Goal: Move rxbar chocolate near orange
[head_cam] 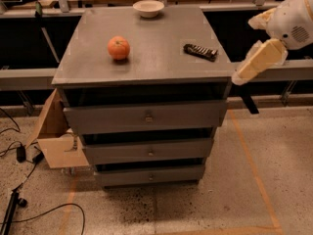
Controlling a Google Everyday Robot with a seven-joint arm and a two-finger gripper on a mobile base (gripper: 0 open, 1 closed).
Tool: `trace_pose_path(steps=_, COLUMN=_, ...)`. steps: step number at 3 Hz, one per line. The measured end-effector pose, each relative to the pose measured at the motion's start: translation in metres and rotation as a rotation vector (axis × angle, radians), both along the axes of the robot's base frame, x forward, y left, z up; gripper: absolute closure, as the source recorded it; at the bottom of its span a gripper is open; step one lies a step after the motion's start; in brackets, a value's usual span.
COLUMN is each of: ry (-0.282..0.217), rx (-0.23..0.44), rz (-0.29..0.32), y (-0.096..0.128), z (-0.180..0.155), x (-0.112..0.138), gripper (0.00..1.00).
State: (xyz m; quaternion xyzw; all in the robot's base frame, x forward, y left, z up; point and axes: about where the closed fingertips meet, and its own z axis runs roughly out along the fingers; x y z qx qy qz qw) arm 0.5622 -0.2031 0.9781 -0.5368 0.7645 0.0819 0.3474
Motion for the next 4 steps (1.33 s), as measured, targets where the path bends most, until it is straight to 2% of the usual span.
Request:
trace_pose_path(steps=1, ry=-0.039, rx=0.189, rz=-0.030, y=0.006, z=-0.010, x=0.073, gripper=0.00)
trace_pose_path(steps=2, ry=-0.044, rx=0.307, rz=-0.058, y=0.002, z=-0.031, x=0.133, gripper=0.00)
trace_pose_path(steps=3, ry=-0.019, rx=0.341, rz=-0.104, y=-0.005, z=-0.055, x=0.176, gripper=0.00)
trace_pose_path(steps=4, ry=0.002, rx=0.344, rz=-0.122, y=-0.001, z=-0.076, x=0.207, gripper=0.00)
